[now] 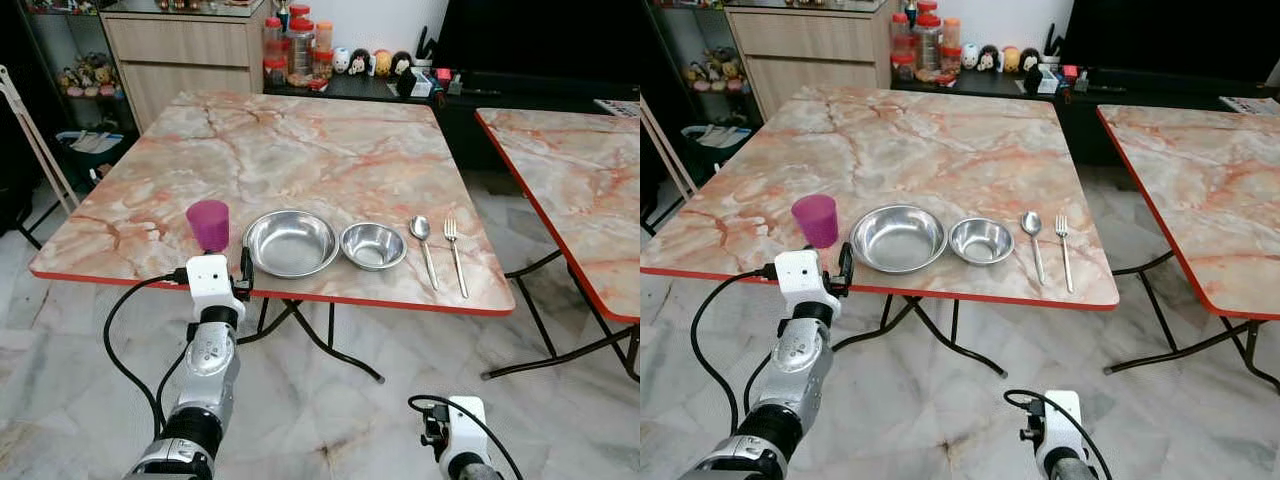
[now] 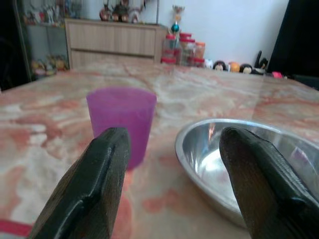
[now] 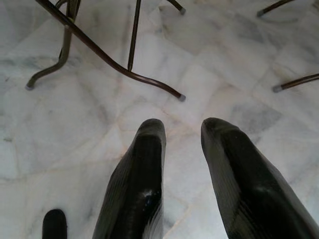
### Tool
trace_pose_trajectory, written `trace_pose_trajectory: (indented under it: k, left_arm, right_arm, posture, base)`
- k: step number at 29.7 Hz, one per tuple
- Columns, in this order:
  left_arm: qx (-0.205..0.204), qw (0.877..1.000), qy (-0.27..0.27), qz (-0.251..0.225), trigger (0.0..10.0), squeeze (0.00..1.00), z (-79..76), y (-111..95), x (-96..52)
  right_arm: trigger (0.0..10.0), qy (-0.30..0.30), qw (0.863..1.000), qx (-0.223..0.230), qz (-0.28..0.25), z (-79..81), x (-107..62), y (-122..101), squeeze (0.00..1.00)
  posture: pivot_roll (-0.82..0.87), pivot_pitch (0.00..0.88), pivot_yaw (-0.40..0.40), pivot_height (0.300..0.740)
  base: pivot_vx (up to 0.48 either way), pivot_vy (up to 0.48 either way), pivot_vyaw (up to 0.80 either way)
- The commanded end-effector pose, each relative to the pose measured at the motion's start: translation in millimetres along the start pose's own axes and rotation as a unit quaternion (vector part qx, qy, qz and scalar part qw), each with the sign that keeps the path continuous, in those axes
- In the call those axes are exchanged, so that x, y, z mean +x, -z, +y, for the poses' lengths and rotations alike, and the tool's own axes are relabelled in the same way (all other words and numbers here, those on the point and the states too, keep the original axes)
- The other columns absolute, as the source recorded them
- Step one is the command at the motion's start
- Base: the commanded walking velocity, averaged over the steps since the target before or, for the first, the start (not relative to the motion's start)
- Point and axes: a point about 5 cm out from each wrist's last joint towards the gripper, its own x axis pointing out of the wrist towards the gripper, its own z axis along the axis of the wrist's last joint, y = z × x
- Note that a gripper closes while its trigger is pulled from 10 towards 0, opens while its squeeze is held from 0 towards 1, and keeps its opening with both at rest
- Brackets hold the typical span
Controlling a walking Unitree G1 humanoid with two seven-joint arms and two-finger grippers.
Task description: Setting the table
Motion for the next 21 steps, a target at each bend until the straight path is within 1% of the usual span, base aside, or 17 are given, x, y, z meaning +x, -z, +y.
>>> trace_pose_trajectory:
  k: [1,3,7,10,21]
  left_arm:
    - [0.008,1.0,0.009,-0.017,10.0,0.0,-4.5,-6,1.3]
    - [0.008,1.0,0.011,-0.022,10.0,0.0,-6.3,-9,3.6]
    - [0.006,1.0,0.011,-0.028,10.0,0.0,-8.3,-14,8.2]
    - [0.002,0.999,0.007,-0.034,10.0,0.0,-8.4,-18,12.4]
    - [0.001,0.999,-0.004,-0.05,10.0,0.0,-3.5,-27,18.2]
  right_arm:
    - [10.0,0.007,1.0,0.009,0.02,0.0,-0.4,5,0.0]
    - [10.0,0.008,0.999,0.013,0.034,0.9,-1.2,9,0.0]
    - [10.0,0.009,0.999,0.014,0.049,0.8,-3.4,16,0.0]
    - [10.0,0.013,0.998,0.002,0.057,-0.2,-5.1,19,0.0]
    - [10.0,0.012,0.998,0.003,0.06,0.1,-3.9,18,0.0]
  posture:
    - [-0.01,0.0,-0.053,0.74]
    - [0.0,0.0,-0.053,0.74]
    - [0.0,0.0,-0.051,0.74]
    - [0.0,0.0,-0.049,0.74]
    - [0.0,0.0,-0.055,0.74]
  base:
    - [0.345,0.0,0.0]
    - [0.375,0.0,0.0]
    - [0.399,0.0,-0.51]
    - [0.402,0.0,0.0]
    - [0.405,0.0,0.0]
